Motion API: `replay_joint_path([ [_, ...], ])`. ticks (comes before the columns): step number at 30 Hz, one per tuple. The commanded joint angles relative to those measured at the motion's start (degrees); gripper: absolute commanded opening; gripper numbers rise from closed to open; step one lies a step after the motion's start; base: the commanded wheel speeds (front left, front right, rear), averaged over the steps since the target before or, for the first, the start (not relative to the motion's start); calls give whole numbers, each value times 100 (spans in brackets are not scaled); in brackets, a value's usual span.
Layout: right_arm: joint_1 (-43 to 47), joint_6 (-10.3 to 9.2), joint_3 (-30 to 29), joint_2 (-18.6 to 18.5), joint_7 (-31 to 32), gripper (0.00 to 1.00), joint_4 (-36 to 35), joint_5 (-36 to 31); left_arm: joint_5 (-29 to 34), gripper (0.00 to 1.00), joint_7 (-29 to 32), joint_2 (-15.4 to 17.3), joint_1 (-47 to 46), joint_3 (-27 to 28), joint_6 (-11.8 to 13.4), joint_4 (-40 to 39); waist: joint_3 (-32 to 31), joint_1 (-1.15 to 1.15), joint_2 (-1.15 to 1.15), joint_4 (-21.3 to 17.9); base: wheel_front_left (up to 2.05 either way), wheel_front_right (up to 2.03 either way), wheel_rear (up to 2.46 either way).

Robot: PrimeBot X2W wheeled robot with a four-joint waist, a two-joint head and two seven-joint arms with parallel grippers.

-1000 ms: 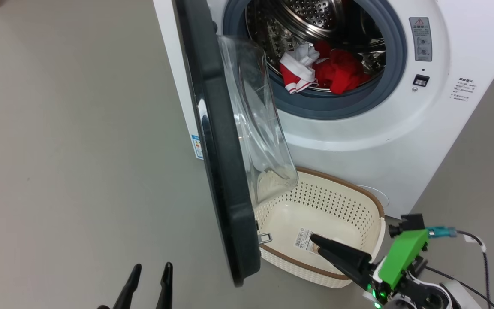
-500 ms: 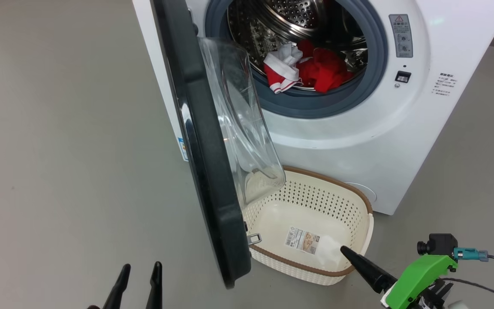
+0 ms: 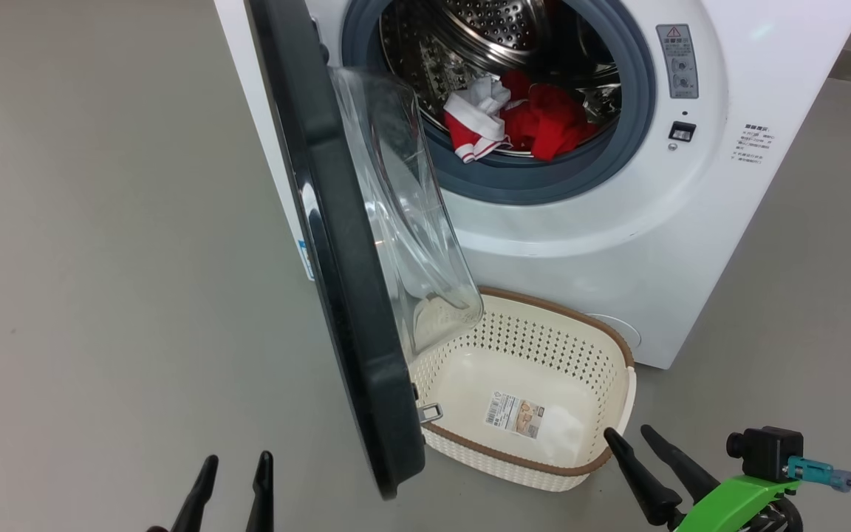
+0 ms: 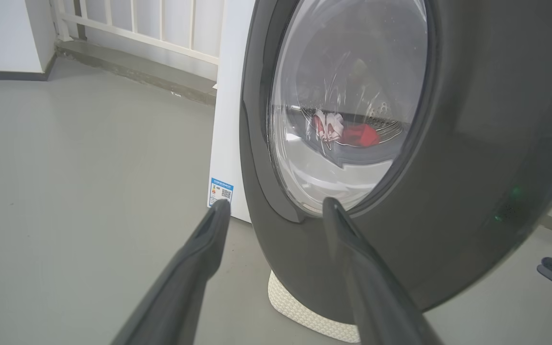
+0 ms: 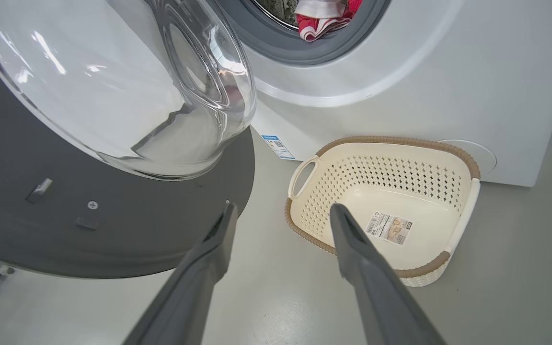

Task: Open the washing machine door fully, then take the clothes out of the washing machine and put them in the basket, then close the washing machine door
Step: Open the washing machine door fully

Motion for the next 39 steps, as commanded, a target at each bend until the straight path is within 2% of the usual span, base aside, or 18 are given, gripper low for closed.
replay_joint_path([
  [1,-169,29,99,-118,-102,100,-42,-138,68,100,-69,44,-34,206,-63,-106,-10,0,0,4,0,0,0],
  [3,-193,29,81,-124,-165,100,103,-359,84,100,-69,44,-31,212,-68,-106,-15,0,0,4,0,0,0],
  [7,-76,29,-717,47,-176,100,-3,-1192,107,100,-69,44,-49,221,-80,-107,-1,0,0,8,0,0,0],
  [17,581,29,-2122,612,-178,100,-672,-3403,141,100,-69,44,-101,232,-90,-131,20,0,0,27,0,0,0],
  [22,821,29,-2748,932,-178,100,-1145,-4207,137,100,-69,44,-120,227,-72,-156,33,0,0,42,0,0,0],
  [27,993,29,-3037,1144,-178,100,-1384,-4625,128,100,-69,44,-133,212,-61,-173,44,0,0,58,0,0,0],
  [39,1057,29,-3059,1227,-178,100,-1336,-4773,80,100,-69,44,-154,171,-46,-158,70,0,0,53,0,0,0],
])
